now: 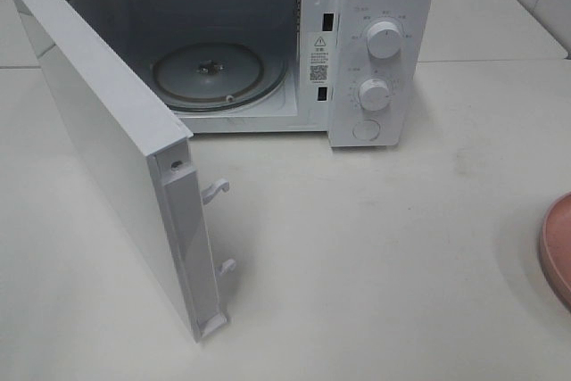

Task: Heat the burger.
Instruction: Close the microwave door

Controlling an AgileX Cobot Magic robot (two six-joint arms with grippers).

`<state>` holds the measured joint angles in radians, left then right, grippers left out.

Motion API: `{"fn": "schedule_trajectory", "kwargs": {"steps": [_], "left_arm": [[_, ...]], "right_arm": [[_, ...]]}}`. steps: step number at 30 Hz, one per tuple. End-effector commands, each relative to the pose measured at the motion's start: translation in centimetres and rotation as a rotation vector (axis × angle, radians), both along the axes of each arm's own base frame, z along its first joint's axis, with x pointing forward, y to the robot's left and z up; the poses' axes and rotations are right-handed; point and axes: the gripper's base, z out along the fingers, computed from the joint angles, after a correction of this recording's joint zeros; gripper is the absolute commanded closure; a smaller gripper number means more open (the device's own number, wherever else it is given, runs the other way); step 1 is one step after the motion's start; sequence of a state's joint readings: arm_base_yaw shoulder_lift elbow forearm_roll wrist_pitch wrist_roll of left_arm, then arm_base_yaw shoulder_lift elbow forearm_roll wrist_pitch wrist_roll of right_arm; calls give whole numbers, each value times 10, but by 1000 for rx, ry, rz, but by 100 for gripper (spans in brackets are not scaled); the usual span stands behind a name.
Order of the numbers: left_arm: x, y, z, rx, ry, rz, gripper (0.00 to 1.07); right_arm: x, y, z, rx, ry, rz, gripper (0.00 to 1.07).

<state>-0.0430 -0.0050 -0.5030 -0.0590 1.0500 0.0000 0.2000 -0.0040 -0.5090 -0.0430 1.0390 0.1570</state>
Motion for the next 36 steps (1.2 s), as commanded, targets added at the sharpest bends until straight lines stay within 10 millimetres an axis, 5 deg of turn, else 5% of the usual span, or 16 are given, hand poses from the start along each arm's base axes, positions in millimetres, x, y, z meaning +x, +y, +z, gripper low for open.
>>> {"fn": "schedule_trajectory", "kwargs": {"steps": [1, 36], "left_arm": [[-2, 0, 0, -4, -28, 2, 7], [-2, 0, 0, -4, -28, 2, 7]], "right_arm": [[-4, 0, -1, -5, -24, 4, 32], [-4, 0, -1, -5, -24, 4, 32]]}}
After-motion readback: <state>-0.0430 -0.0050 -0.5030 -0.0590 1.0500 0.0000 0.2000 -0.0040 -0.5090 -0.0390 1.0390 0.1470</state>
